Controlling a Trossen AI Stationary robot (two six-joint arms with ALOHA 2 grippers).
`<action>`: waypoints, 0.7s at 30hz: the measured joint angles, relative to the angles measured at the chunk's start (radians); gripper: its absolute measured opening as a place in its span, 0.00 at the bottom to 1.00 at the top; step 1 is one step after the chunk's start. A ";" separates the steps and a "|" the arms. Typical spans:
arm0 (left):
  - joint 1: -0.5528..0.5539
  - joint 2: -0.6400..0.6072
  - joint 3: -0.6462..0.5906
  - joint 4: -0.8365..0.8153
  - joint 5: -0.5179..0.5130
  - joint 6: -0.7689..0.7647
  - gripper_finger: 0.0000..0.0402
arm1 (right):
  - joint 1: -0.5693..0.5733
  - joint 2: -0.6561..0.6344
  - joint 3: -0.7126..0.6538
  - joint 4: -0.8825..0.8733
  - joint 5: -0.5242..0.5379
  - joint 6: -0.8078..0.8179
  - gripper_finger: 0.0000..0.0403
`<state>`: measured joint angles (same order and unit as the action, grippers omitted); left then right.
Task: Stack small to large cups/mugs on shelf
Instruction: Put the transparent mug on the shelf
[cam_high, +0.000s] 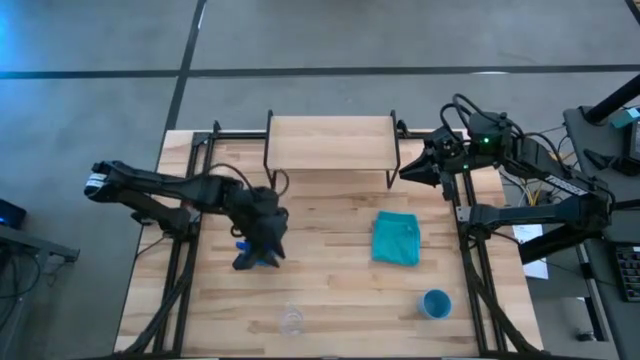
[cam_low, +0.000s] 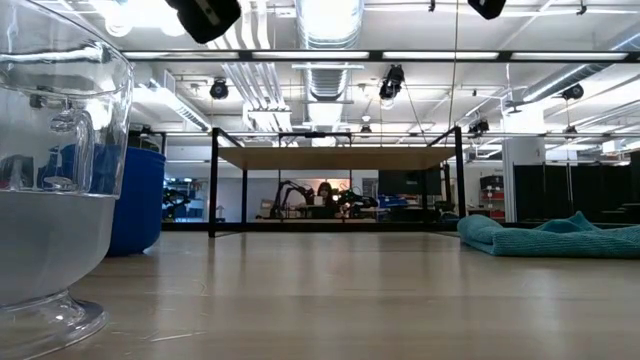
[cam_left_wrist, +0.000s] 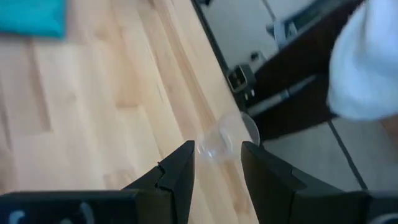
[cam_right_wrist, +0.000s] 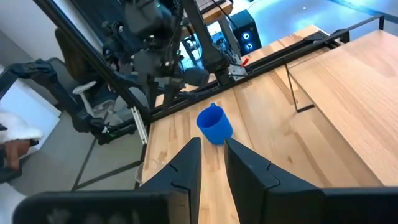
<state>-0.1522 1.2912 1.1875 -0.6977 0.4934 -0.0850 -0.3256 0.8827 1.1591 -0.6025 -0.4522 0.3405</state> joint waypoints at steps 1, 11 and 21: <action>-0.014 0.009 0.001 0.000 -0.001 0.019 0.29 | 0.000 0.002 0.000 0.000 0.000 0.000 0.16; -0.152 0.120 0.009 0.002 -0.005 0.224 0.29 | 0.000 0.004 0.000 0.000 0.000 0.000 0.16; -0.178 0.195 0.017 0.114 -0.064 0.263 0.29 | 0.000 0.004 -0.001 0.000 0.000 0.000 0.16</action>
<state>-0.3298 1.4864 1.2049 -0.5838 0.4291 0.1782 -0.3256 0.8871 1.1584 -0.6022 -0.4519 0.3401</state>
